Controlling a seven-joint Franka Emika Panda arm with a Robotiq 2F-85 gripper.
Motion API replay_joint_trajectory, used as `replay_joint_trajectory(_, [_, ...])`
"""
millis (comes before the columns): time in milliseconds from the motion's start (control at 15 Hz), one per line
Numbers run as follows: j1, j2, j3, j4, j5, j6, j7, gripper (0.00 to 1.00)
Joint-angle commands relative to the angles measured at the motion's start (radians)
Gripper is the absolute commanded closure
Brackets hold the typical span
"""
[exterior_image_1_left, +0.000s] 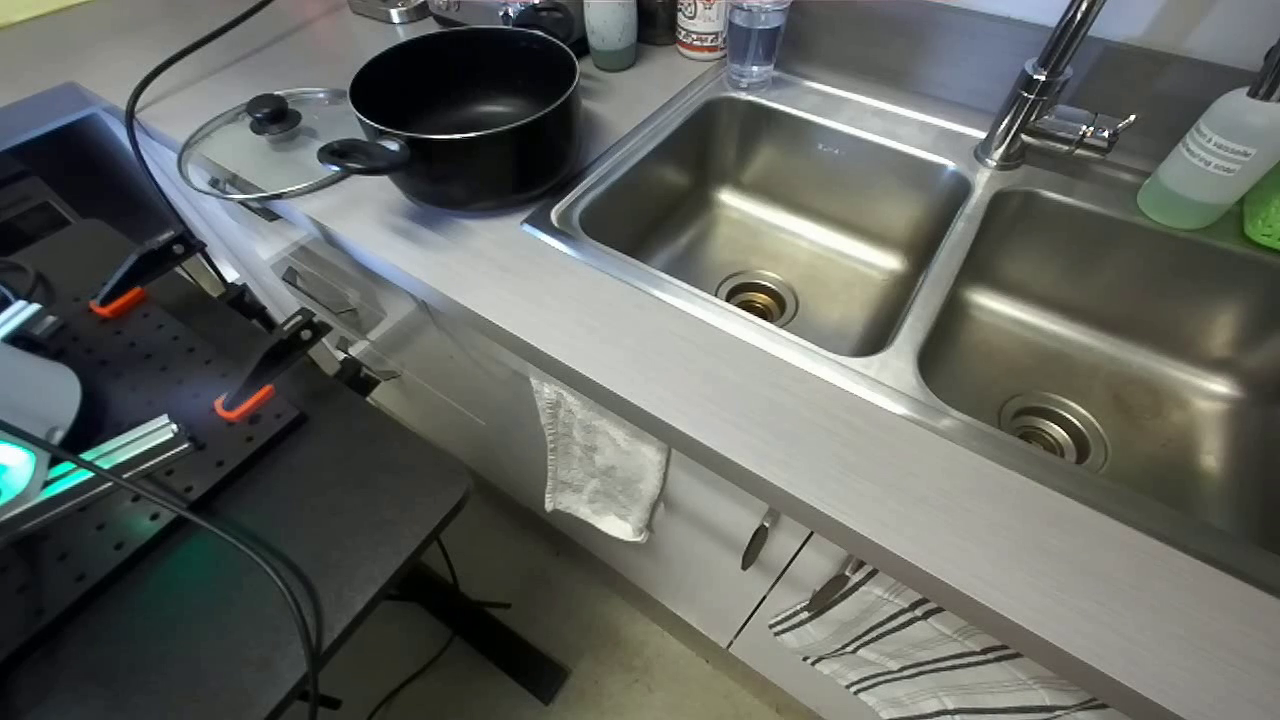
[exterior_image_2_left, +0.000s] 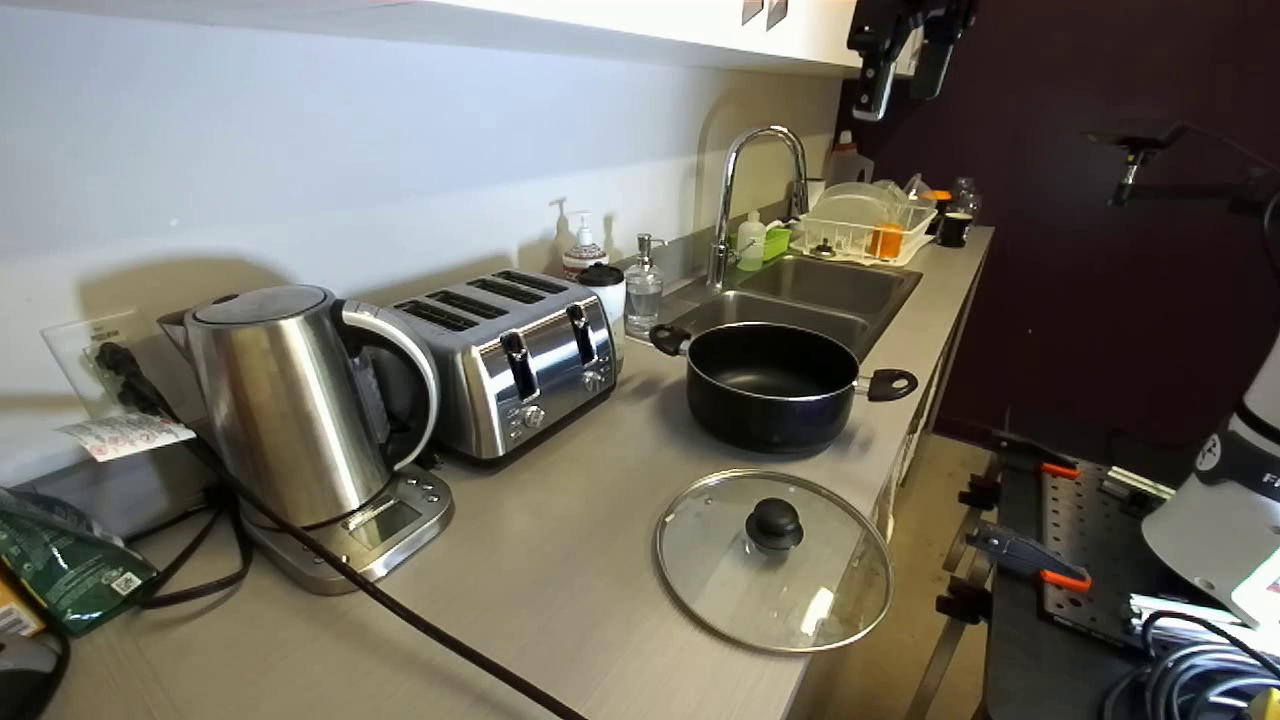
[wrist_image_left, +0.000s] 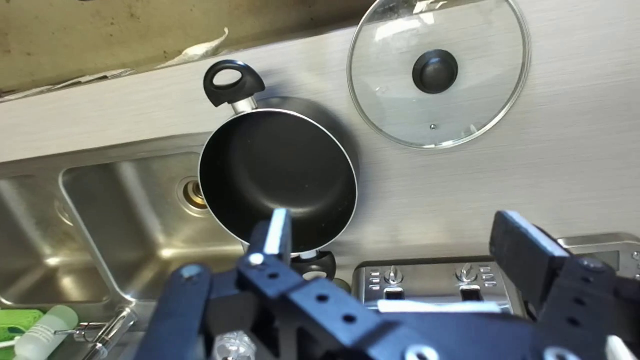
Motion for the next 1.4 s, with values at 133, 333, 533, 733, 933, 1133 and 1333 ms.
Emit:
replay_joint_trajectory(133, [0.061, 0.074, -0.015, -0.009, -0.041, 0.004, -0.118, 0.00])
replay_joint_trajectory(333, [0.089, 0.117, -0.020, -0.032, -0.069, 0.015, -0.201, 0.00])
replay_joint_trajectory(533, [0.116, 0.164, -0.025, -0.055, -0.110, 0.019, -0.294, 0.00])
replay_joint_trajectory(733, [0.142, 0.228, -0.035, -0.075, -0.155, 0.034, -0.403, 0.00])
replay_joint_trajectory(933, [0.161, 0.302, -0.043, -0.088, -0.209, 0.058, -0.503, 0.00])
replay_joint_trajectory(1133, [0.173, 0.379, -0.051, -0.095, -0.272, 0.091, -0.601, 0.00])
replay_joint_trajectory(1333, [0.181, 0.453, -0.057, -0.088, -0.345, 0.104, -0.696, 0.00])
